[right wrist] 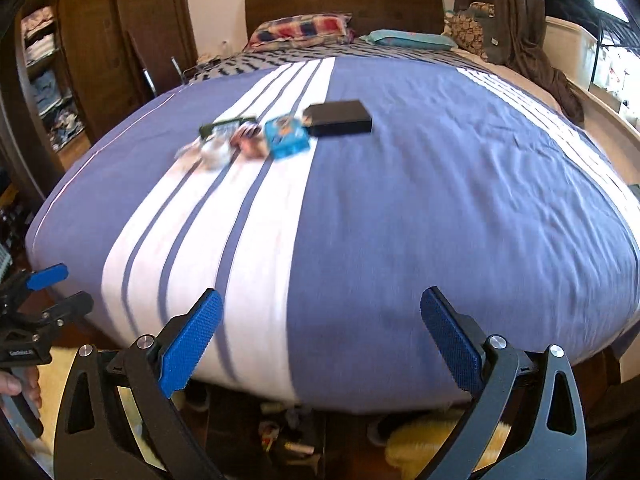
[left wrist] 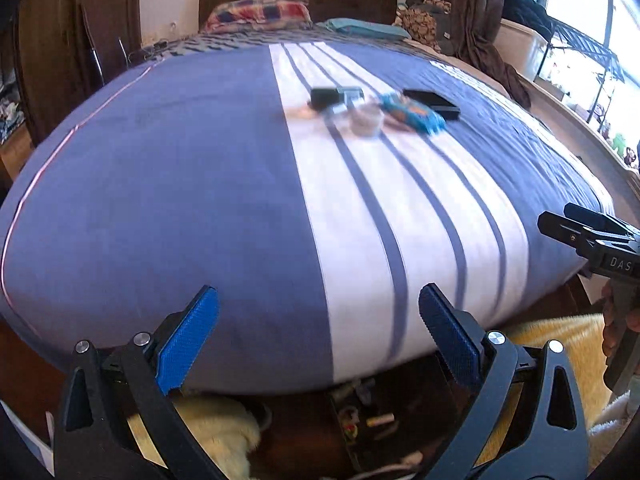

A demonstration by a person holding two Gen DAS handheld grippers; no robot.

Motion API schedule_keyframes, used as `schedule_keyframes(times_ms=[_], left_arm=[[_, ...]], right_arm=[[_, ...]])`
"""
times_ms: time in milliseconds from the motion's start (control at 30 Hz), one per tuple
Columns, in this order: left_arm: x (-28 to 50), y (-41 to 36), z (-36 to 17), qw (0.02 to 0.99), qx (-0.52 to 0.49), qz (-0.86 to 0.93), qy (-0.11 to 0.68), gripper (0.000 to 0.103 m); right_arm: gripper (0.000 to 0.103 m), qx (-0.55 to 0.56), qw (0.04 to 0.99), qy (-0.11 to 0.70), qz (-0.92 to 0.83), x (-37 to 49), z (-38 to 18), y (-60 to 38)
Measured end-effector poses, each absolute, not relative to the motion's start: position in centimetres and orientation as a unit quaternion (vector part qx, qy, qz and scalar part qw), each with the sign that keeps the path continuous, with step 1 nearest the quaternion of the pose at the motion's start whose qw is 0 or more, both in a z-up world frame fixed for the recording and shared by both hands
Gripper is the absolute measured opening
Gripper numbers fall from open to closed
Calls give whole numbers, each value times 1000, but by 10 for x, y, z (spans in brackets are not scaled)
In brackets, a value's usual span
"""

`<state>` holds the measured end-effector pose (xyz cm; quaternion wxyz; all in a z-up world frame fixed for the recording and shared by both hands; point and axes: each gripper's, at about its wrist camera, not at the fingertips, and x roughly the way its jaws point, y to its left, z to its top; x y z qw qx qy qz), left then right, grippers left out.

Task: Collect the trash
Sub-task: 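Raise both open grippers back over the remaining items on the bed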

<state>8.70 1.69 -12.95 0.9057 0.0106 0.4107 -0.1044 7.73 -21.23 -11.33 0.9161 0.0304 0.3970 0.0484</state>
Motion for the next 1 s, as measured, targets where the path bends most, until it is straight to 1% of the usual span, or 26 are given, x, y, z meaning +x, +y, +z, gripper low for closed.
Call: schedule_keyframes(times_ms=[300, 367, 400, 433, 533, 567, 633, 767, 833, 900, 933, 1000], left_arm=[[153, 6, -129, 902, 22, -106, 418, 95], [167, 1, -130, 900, 24, -110, 421, 95], [169, 0, -131, 900, 25, -111, 421, 95], [173, -2, -132, 900, 26, -114, 421, 95], [185, -12, -133, 898, 27, -124, 421, 95], [189, -15, -133, 898, 28, -127, 420, 95], [194, -21, -134, 897, 29, -130, 421, 95], [205, -31, -136, 895, 31, -142, 422, 94], [212, -34, -138, 893, 30, -148, 425, 91], [219, -36, -139, 891, 27, -150, 428, 86], [223, -37, -139, 891, 23, -152, 428, 84], [227, -41, -139, 890, 17, -159, 427, 79]], right_arm=[[98, 23, 917, 395, 56, 150, -107, -205], [89, 20, 917, 394, 60, 168, -107, -200], [81, 20, 916, 395, 64, 174, -107, -198], [74, 22, 915, 397, 72, 183, -107, -195], [65, 19, 910, 406, 86, 206, -109, -186], [64, 17, 908, 408, 91, 213, -110, -183], [57, 14, 906, 412, 95, 225, -112, -177], [56, -1, 899, 426, 99, 250, -119, -168], [56, -10, 895, 435, 97, 262, -122, -164], [56, -17, 893, 439, 97, 271, -123, -161], [54, -17, 893, 439, 96, 273, -123, -161], [46, -16, 895, 437, 89, 278, -122, -163]])
